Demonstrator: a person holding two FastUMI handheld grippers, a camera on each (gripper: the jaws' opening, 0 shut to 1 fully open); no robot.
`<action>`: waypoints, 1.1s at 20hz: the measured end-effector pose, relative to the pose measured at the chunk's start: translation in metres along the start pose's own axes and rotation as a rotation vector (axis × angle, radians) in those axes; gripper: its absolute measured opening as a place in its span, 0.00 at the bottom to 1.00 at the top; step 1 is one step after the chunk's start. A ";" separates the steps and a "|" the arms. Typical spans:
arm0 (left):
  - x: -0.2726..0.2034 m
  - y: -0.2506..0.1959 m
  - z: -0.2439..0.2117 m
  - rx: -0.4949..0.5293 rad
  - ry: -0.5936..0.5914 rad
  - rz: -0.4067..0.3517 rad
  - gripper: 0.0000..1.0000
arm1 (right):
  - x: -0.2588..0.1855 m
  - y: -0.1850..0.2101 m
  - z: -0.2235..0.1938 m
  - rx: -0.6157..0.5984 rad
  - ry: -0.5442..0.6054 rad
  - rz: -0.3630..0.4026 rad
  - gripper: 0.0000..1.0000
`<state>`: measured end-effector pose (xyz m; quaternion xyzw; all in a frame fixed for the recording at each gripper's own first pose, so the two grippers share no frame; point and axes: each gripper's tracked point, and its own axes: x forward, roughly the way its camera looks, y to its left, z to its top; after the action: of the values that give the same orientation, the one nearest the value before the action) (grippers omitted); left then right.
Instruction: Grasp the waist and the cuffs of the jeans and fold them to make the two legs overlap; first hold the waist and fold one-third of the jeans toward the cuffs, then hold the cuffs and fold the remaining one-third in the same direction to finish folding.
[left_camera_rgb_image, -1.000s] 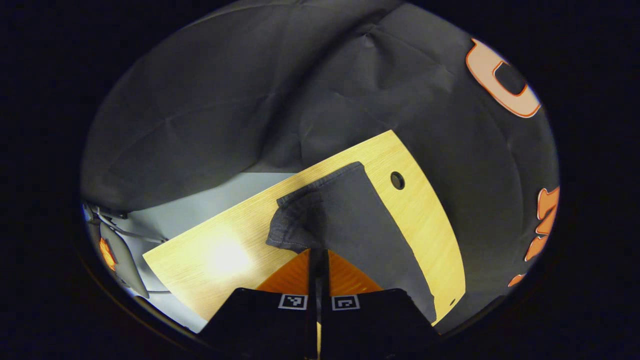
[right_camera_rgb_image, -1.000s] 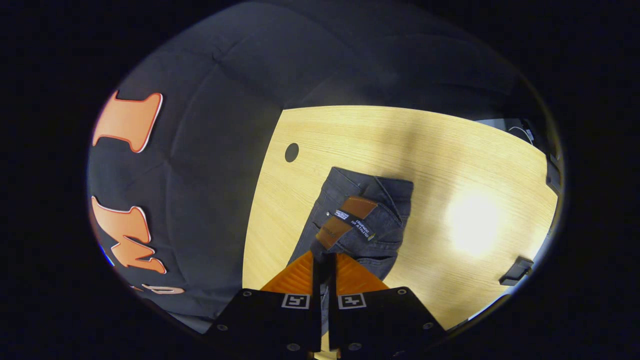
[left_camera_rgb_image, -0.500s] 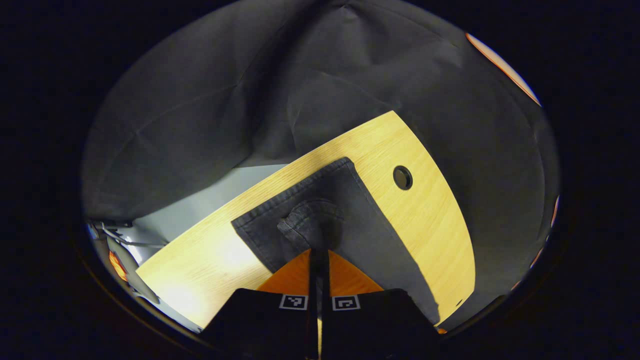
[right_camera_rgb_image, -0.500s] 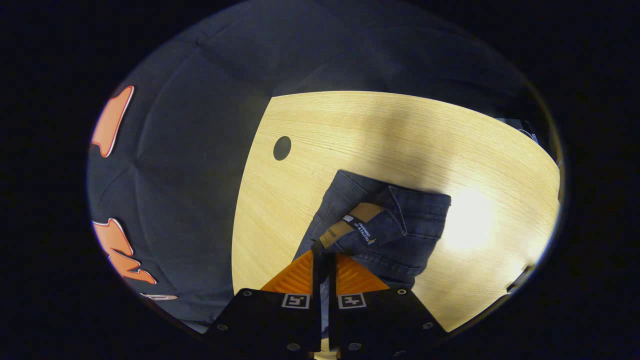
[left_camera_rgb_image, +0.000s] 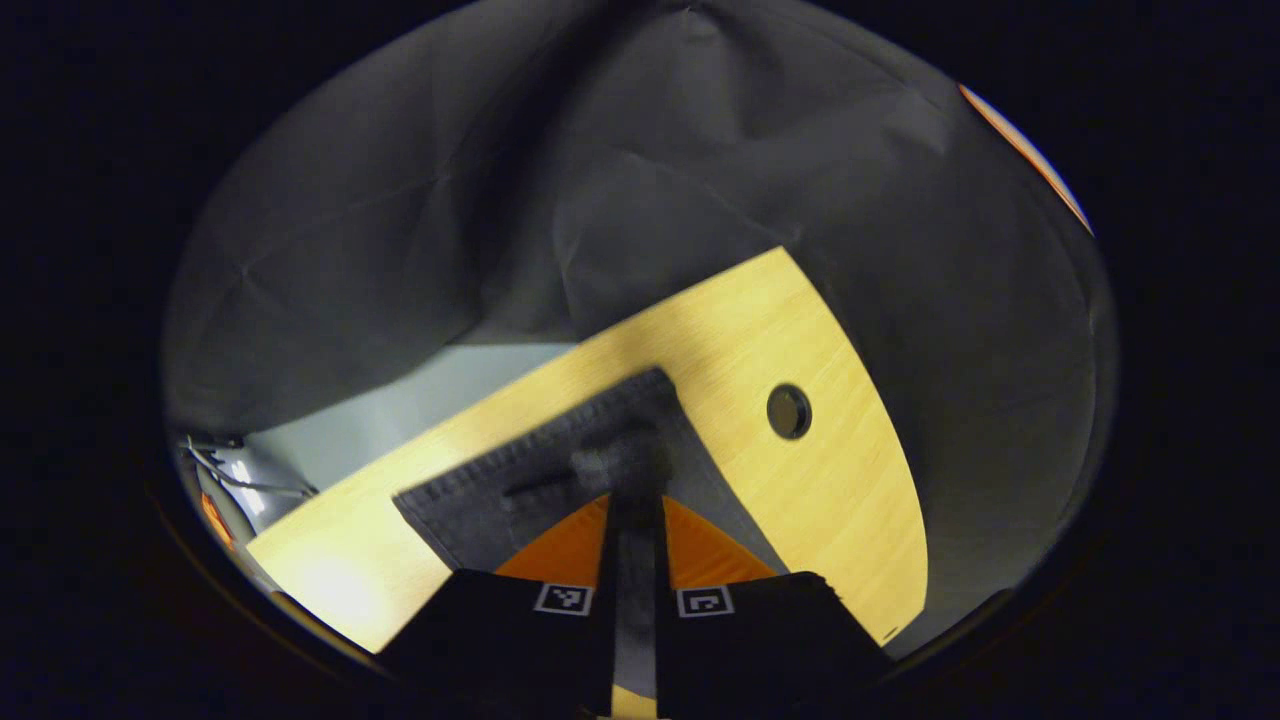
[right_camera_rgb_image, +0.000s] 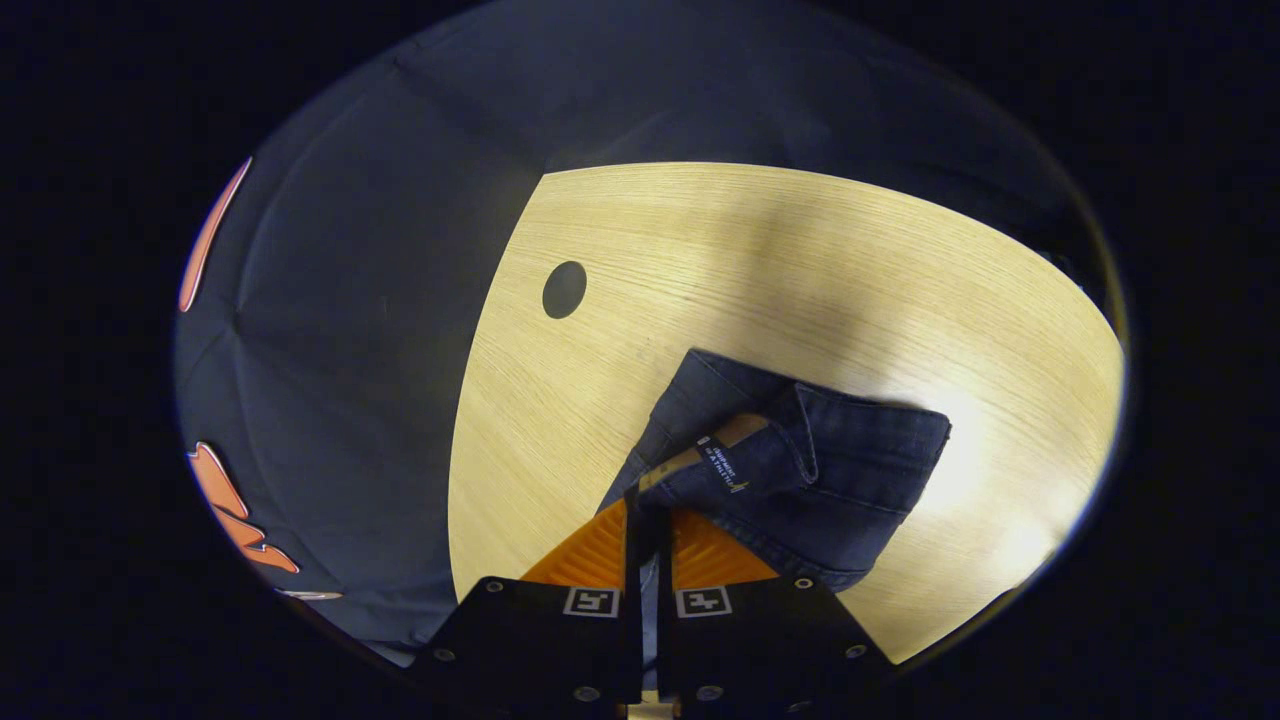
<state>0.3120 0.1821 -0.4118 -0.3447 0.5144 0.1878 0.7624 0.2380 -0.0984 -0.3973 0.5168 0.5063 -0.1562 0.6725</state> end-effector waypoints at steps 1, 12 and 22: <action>0.002 -0.005 0.010 0.004 -0.027 -0.018 0.16 | -0.003 0.000 -0.002 0.006 0.006 0.003 0.06; -0.027 -0.070 -0.032 0.391 0.011 -0.163 0.97 | -0.050 -0.018 0.030 -0.034 -0.094 0.015 0.45; -0.027 -0.056 -0.052 0.694 -0.017 -0.126 0.99 | -0.037 -0.089 0.011 -0.074 -0.043 -0.164 0.96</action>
<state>0.3026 0.1080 -0.3803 -0.0946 0.5190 -0.0427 0.8485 0.1622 -0.1567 -0.4143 0.4450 0.5376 -0.2032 0.6868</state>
